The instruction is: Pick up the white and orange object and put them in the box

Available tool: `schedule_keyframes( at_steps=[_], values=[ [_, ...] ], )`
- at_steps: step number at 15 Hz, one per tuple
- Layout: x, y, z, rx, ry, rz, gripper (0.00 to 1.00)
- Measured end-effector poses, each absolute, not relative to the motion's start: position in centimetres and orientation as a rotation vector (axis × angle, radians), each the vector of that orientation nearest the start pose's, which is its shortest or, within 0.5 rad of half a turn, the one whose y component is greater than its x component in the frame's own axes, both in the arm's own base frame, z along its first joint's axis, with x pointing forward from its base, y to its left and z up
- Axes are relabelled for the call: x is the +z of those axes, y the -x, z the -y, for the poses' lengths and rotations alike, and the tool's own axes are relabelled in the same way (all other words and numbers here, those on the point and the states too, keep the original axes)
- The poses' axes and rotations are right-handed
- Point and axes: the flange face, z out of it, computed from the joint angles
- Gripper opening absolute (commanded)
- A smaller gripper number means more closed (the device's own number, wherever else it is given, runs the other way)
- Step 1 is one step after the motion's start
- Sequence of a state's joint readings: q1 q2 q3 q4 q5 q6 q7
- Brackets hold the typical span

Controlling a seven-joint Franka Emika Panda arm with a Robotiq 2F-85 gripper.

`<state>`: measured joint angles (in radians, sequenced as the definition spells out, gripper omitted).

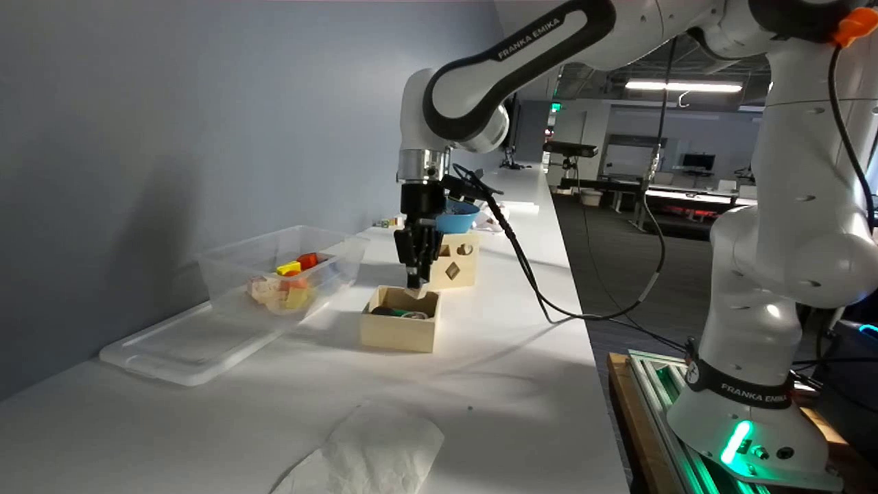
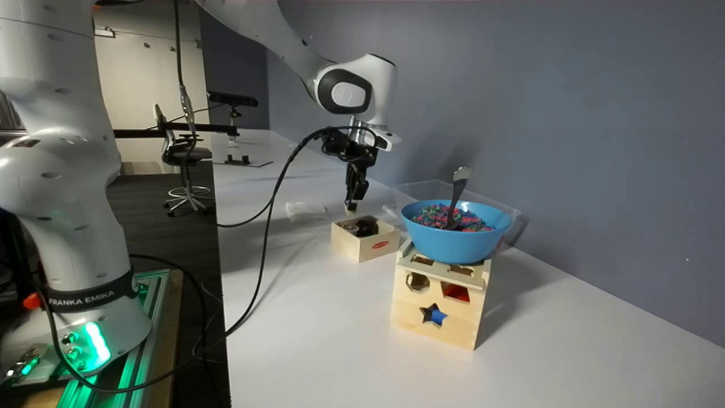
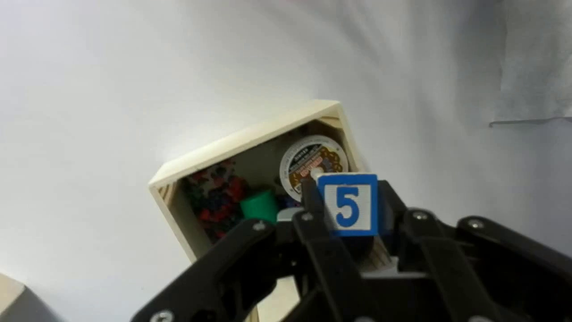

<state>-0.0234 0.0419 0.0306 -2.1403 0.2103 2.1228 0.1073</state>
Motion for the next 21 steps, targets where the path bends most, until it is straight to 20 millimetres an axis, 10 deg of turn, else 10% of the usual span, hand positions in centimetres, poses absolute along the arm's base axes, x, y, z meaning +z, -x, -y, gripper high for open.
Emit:
schedule_keyframes(
  at_steps=[1,13,21],
  values=[
    [37.9,-53.6,-1.1,0.106,2.949,-0.334,0.08],
    [37.2,-55.3,2.0,0.18,3.14,-0.289,0.08],
    [36.2,-57.6,0.7,0.214,3.199,-0.193,0.08]
  ],
)
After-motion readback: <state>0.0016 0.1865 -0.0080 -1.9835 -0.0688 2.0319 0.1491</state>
